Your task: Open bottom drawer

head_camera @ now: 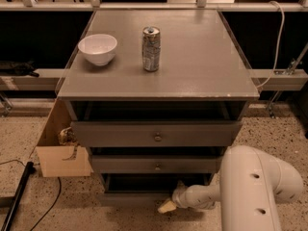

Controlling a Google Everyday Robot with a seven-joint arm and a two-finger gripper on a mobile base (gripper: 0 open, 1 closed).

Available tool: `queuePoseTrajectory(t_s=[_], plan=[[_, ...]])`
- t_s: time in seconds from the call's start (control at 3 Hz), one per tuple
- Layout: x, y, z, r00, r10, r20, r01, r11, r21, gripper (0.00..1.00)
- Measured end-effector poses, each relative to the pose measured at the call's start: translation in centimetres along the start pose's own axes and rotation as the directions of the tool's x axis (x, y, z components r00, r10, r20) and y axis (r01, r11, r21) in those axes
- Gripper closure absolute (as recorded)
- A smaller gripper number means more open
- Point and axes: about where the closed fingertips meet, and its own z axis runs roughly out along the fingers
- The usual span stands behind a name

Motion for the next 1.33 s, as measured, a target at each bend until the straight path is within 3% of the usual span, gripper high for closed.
queuePoseTrajectory(t_s=[0.33,0.67,1.0,1.33], plan=[[0.0,0.0,0.0,1.0,0.0,0.0,0.0,1.0,0.0,0.26],[1.3,0.8,-0.8,1.0,0.018,0.009,-0.017,0.9998,-0.006,0.57],[1.2,0.8,-1.0,1.0,0.019,0.01,-0.019,0.9998,-0.007,0.82],[1.2,0.8,-1.0,1.0,0.019,0.01,-0.019,0.9998,-0.007,1.0]])
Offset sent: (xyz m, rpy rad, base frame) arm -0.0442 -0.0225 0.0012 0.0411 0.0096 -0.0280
